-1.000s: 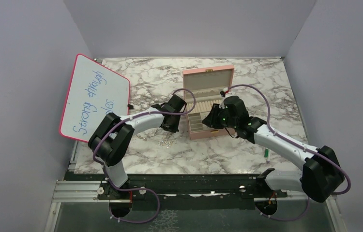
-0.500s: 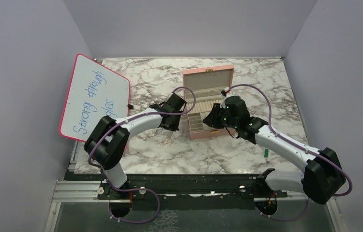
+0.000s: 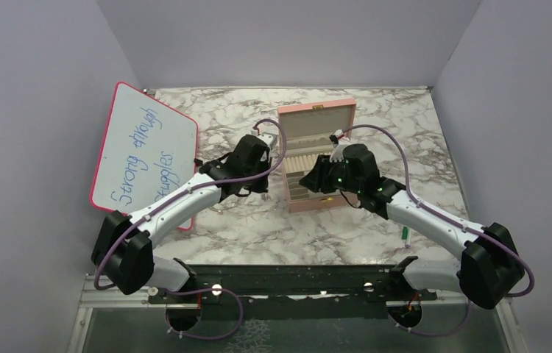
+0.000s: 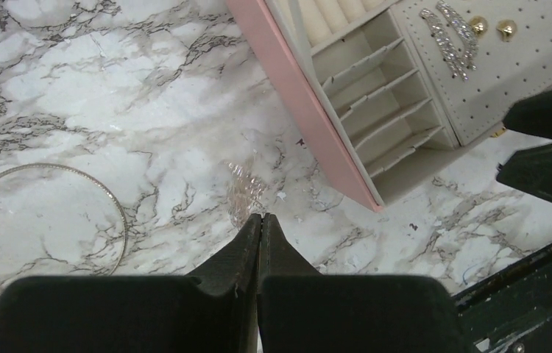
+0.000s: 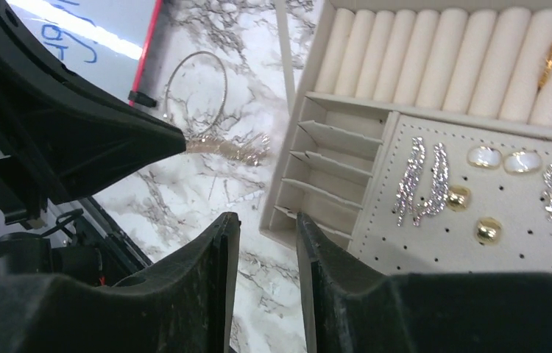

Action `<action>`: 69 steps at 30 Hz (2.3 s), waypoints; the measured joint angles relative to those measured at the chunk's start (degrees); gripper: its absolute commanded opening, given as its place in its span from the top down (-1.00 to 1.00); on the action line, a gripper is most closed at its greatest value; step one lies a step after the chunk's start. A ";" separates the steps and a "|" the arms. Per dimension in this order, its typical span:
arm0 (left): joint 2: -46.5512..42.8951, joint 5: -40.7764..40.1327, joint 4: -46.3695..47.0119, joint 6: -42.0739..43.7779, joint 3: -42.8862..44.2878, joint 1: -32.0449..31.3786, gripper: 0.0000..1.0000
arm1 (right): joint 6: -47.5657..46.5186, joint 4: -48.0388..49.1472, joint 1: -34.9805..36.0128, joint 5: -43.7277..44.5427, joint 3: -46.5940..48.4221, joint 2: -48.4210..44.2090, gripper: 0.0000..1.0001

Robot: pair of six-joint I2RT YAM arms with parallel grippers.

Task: Organize the mixed jewelry
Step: Pick up the jewelry from the center of the board.

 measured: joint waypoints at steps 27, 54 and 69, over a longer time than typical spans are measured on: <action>-13.31 20.72 -6.08 9.09 12.00 0.00 1.00 | -6.47 39.28 0.28 -24.59 -5.01 4.90 -0.25; -13.31 27.89 -5.31 5.57 12.57 0.00 1.00 | -2.01 53.81 0.94 -28.20 -7.17 8.79 -0.08; -13.88 27.47 -5.16 4.98 12.50 0.00 1.00 | -1.99 54.71 1.18 -27.36 -11.28 4.90 -0.14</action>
